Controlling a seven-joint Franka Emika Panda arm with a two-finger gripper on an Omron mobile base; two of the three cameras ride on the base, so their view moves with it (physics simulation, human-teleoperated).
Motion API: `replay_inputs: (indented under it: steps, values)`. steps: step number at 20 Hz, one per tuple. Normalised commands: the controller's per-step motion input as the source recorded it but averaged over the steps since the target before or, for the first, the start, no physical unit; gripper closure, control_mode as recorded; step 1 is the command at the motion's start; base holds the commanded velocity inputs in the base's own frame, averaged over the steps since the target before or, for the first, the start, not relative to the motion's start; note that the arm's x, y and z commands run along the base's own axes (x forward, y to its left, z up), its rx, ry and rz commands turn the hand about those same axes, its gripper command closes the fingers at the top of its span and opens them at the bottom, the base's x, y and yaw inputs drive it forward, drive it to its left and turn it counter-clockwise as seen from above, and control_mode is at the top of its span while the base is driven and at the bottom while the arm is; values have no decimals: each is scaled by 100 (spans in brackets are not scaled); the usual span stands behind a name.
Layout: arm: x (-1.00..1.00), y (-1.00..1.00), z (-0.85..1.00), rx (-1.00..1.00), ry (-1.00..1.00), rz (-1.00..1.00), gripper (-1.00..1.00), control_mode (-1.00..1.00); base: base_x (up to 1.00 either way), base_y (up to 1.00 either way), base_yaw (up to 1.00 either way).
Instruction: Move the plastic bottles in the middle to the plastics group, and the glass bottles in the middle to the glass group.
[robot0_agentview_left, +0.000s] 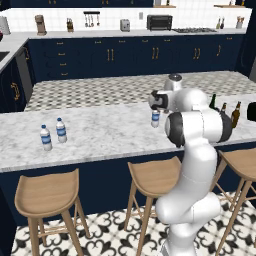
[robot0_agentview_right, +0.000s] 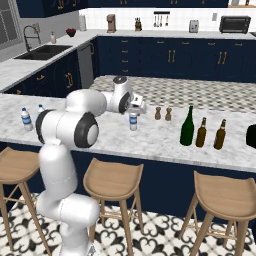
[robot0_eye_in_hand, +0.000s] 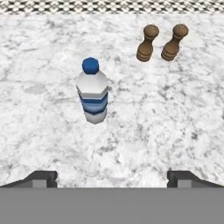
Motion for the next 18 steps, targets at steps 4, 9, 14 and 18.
replay_inputs:
  steps: [4, 9, 14, 18]
  values:
    - [48, 23, -45, 0, 0, 4, -100, -100, 0, 0, 0]
    - [56, 10, -53, 0, 0, 3, -100, -100, 0, 0, 0]
    - [28, -7, -3, 0, 0, 0, -100, -100, 0, 0, 0]
    - [42, -4, 0, 0, 0, 0, -100, -100, 0, 0, 0]
